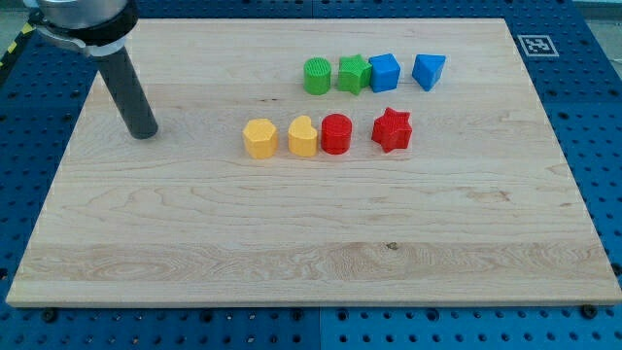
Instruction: Separate the red circle from the horizontal line of blocks
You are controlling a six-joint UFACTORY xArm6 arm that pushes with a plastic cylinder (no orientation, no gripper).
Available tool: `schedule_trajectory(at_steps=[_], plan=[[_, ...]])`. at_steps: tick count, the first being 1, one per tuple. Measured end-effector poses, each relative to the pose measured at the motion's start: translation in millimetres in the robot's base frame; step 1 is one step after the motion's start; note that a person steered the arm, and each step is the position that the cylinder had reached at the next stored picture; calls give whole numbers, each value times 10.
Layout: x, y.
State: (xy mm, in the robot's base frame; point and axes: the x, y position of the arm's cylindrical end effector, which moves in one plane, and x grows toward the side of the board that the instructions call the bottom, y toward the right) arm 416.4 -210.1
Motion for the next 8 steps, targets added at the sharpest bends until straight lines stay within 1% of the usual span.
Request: schedule_trajectory(at_steps=[2,3,4,5,6,7,8], plan=[[0,34],[-211,78],[-679,320],[-914,817],[-851,1106],[-752,1516],[-472,1968]])
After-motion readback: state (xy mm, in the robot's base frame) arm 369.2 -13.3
